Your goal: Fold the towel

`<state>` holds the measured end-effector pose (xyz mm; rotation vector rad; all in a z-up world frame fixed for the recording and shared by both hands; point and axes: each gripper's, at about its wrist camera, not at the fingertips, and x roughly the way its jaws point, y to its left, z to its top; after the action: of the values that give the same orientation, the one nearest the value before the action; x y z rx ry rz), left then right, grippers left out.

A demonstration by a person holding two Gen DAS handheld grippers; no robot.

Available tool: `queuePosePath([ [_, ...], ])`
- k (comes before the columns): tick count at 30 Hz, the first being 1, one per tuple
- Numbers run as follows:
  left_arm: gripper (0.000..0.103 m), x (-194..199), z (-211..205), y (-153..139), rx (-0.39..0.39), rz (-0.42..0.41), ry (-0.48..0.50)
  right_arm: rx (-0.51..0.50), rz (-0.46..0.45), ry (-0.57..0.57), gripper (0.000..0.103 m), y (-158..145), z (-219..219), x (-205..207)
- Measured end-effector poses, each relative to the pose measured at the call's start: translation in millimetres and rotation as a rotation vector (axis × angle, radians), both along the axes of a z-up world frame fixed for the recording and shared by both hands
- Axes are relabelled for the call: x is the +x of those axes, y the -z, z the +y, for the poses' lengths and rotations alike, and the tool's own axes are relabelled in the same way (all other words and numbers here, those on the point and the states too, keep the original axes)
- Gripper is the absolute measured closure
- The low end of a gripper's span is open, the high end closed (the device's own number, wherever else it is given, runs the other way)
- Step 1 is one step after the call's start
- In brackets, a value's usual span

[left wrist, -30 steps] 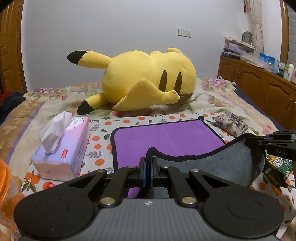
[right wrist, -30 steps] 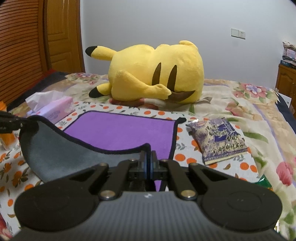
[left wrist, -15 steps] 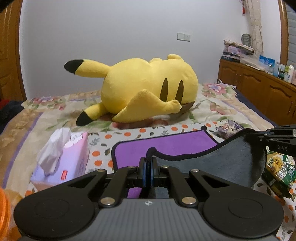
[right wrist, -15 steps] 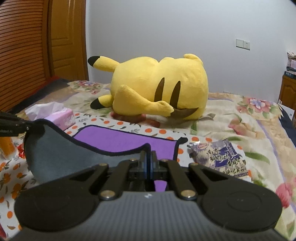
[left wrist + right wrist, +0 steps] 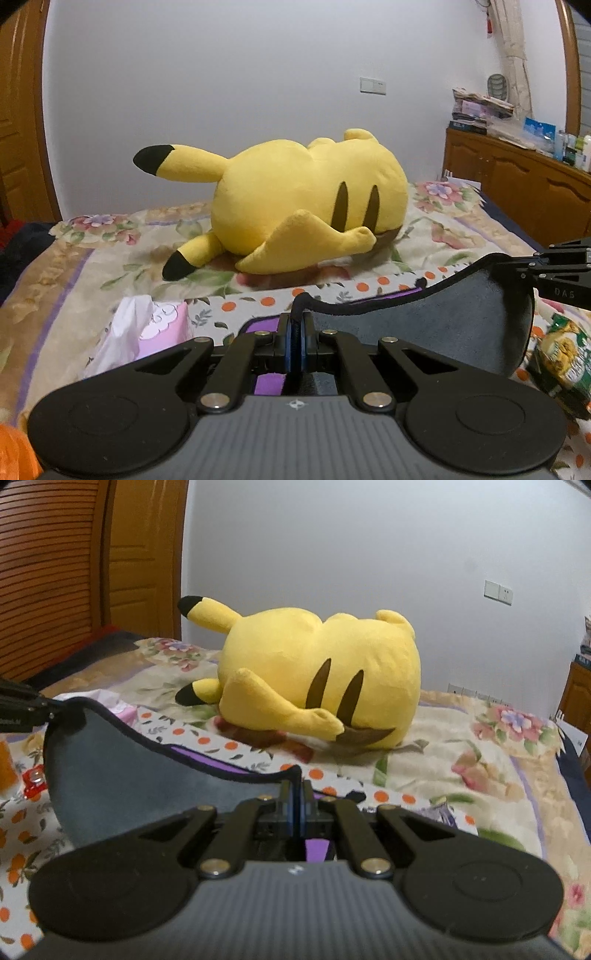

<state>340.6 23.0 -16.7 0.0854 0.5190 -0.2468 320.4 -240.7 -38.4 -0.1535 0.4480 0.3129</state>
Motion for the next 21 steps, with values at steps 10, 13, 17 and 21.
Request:
queuePosePath([
  [10, 0.098, 37, -2, 0, 0.007, 0.0, -0.041, -0.039, -0.016, 0.012, 0.1, -1, 9, 30],
  [13, 0.098, 46, -4, 2, 0.015, -0.005, -0.045, -0.053, -0.031, 0.019, 0.1, 1, 11, 38],
  [17, 0.098, 51, -5, 6, 0.008, -0.014, -0.053, -0.061, -0.052, 0.029, 0.1, 7, 11, 47],
  [21, 0.098, 55, -8, 13, 0.016, -0.02, -0.063, -0.067, -0.069, 0.04, 0.1, 14, 9, 53],
])
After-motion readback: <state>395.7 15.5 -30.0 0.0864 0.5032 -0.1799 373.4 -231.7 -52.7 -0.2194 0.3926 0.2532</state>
